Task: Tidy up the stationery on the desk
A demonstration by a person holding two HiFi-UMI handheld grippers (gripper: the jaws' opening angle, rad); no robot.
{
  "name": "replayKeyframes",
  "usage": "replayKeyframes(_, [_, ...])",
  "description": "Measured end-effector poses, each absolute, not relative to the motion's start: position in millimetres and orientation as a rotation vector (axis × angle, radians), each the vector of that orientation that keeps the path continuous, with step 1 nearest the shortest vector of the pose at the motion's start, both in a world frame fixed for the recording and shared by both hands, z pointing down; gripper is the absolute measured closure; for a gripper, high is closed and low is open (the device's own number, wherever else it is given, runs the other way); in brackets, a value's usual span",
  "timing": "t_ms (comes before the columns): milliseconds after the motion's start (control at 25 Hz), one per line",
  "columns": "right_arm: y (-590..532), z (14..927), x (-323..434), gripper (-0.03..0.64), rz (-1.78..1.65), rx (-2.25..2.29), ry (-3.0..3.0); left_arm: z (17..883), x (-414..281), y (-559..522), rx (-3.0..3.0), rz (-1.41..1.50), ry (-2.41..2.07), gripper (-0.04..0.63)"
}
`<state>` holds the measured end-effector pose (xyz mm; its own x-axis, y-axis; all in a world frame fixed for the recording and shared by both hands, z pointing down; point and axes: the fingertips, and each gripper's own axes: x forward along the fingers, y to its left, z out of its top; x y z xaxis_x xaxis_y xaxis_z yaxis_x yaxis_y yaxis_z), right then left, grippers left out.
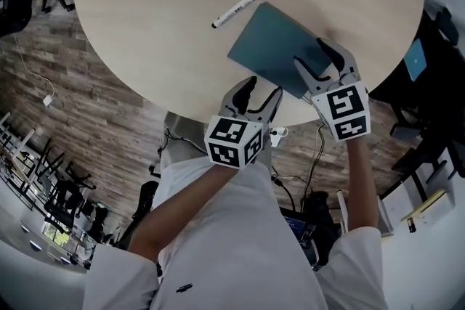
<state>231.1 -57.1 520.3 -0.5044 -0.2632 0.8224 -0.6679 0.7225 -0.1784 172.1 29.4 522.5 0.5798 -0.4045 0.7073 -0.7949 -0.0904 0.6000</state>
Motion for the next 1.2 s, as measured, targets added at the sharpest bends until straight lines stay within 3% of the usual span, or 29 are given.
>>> replayKeyframes(480, [-66.9, 561.6, 227.4, 0.371, 0.568, 0.494, -2.037, 551.8, 163.8, 17.2, 1.581, 0.445, -1.101, 0.35])
replayKeyframes(560, [-65.5, 561.5, 226.5, 0.377, 0.566, 0.454, -2.028, 553.6, 160.5, 17.7, 1.562, 0.457, -1.124, 0.379])
replayKeyframes(800, [-72.3, 549.0, 233.2, 0.495, 0.557, 0.454, -2.024, 555.0, 160.0, 18.0, 1.505, 0.473, -1.136, 0.405])
replayKeyframes(1200, [-72.8, 552.5, 236.2, 0.505, 0.542, 0.475, -2.001, 567.0, 159.7, 22.6, 1.379, 0.41, -1.145, 0.376])
